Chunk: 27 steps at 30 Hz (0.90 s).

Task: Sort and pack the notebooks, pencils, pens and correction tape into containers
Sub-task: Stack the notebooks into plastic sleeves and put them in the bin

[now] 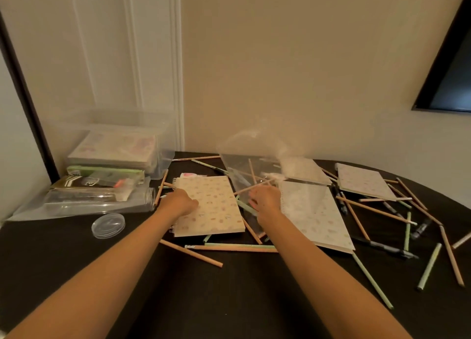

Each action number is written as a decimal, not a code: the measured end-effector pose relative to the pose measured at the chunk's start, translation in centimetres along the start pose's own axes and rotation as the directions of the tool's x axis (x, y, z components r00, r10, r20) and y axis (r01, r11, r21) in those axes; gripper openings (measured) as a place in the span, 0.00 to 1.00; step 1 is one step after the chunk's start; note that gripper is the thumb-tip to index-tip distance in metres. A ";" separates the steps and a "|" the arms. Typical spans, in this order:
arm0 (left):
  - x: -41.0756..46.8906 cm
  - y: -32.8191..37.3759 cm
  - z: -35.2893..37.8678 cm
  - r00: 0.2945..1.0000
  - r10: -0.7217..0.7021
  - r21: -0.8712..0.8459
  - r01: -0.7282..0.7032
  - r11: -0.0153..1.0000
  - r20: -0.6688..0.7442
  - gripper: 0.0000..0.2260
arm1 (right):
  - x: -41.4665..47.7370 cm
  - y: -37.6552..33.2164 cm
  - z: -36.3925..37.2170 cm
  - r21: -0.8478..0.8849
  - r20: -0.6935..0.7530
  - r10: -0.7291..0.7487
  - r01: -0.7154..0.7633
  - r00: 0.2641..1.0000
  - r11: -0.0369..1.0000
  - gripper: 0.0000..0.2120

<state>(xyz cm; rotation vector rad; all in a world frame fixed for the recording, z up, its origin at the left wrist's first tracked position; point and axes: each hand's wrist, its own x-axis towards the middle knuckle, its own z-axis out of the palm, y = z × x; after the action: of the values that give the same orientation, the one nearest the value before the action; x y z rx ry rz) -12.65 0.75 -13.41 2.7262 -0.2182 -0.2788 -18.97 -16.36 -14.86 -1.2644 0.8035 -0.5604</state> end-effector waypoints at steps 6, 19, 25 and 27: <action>1.0 0.2 -0.1 0.990 -0.132 -0.437 0.100 0.894 -0.044 0.25 | 0.9 0.4 -1.1 -0.039 0.115 0.133 -0.130 0.984 0.991 0.14; -0.4 4.9 -4.4 0.990 -0.107 -0.991 -0.079 0.104 -0.090 0.13 | 1.3 -2.4 -0.9 0.375 0.116 0.057 -0.097 0.992 0.922 0.18; -0.8 5.9 -4.6 0.987 -0.064 -0.981 -0.136 0.138 -0.146 0.08 | -0.5 -1.3 2.5 0.395 0.370 0.054 -0.210 0.927 0.894 0.13; -0.8 5.7 -4.5 0.984 -0.056 -0.962 -0.153 0.228 -0.170 0.10 | -1.2 -1.3 2.6 0.307 0.455 0.105 -0.266 0.884 0.914 0.10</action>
<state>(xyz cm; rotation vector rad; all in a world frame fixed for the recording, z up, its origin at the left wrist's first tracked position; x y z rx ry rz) -13.03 -2.64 -6.97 1.3968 -0.0278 -0.0825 -17.61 -14.18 -13.11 -0.9044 0.4164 -0.2365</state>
